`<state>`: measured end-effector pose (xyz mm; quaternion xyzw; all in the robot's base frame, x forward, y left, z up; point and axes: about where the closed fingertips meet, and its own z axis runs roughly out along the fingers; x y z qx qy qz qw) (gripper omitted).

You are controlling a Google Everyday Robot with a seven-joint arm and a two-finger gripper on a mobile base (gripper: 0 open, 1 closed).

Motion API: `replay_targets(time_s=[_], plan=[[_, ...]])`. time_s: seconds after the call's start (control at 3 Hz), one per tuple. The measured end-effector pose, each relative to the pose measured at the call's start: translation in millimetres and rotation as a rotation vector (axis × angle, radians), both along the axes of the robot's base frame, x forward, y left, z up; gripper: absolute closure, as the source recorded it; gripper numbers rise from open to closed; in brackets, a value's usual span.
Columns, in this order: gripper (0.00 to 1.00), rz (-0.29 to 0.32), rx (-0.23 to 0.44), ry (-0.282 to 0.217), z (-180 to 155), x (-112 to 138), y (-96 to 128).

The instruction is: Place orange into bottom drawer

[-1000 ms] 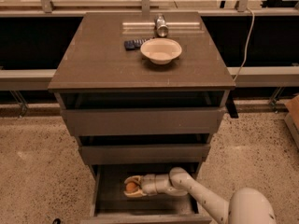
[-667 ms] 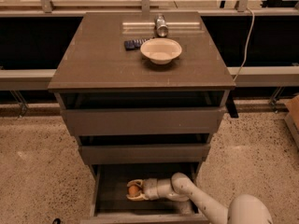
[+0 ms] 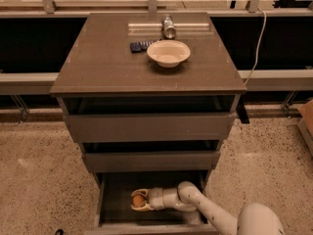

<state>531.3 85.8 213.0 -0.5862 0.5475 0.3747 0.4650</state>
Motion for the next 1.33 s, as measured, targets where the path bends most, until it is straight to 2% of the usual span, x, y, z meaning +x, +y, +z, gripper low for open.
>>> replay_targets(time_s=[0.67, 1.0, 1.33], plan=[[0.11, 0.007, 0.004, 0.003, -0.5, -2.8, 4.7], [0.00, 0.010, 0.005, 0.005, -0.7, -3.9, 6.5], [0.00, 0.010, 0.005, 0.005, -0.7, -3.9, 6.5]])
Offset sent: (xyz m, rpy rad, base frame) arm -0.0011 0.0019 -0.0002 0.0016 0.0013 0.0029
